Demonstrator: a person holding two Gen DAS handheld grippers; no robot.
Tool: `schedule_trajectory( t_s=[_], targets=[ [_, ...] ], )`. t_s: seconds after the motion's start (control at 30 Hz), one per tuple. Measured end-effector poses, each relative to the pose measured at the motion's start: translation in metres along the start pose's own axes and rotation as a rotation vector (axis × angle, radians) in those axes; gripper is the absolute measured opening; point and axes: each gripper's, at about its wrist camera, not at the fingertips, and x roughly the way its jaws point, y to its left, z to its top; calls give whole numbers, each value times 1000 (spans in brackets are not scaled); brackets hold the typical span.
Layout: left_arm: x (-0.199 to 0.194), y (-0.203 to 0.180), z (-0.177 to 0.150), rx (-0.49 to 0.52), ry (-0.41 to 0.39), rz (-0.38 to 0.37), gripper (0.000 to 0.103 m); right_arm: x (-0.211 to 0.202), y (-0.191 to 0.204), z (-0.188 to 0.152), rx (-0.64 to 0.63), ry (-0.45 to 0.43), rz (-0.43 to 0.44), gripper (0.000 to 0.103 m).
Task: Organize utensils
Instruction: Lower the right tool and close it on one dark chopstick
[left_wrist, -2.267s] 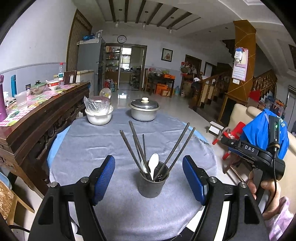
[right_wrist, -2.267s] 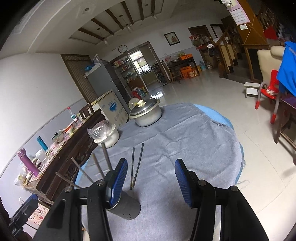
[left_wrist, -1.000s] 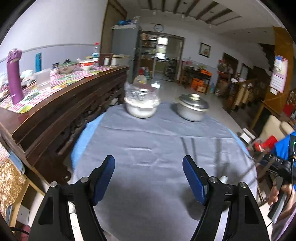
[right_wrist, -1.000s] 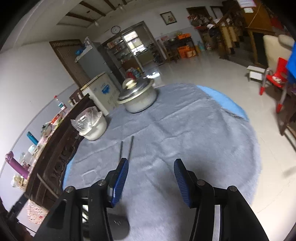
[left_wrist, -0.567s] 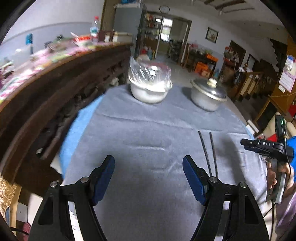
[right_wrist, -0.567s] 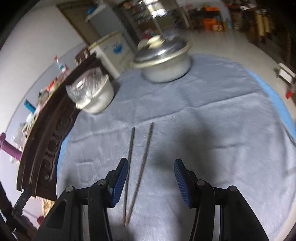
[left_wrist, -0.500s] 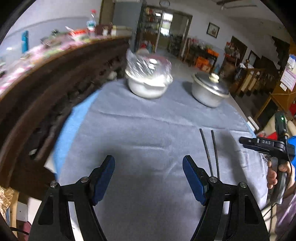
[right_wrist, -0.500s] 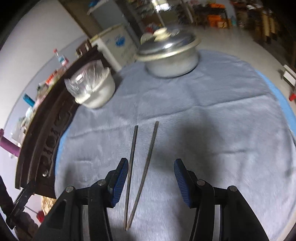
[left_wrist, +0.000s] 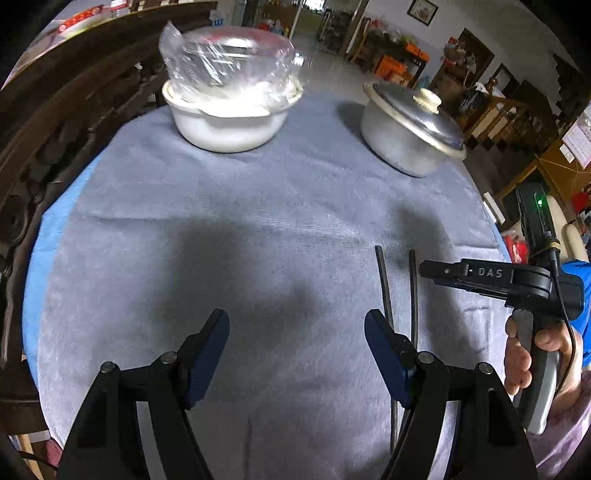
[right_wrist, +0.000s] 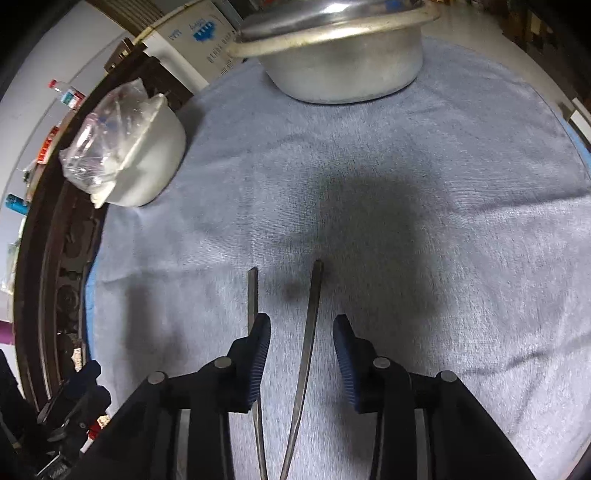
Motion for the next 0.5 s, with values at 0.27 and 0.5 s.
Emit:
schedule_trajectory(
  t_s=[0.27, 0.5],
  targets=[
    [20, -29, 18, 61, 77, -38, 72, 20, 14, -3, -90, 3, -136, 8],
    [58, -64, 30, 95, 165, -93, 67, 1, -24, -26, -48, -25, -82, 7]
  ],
)
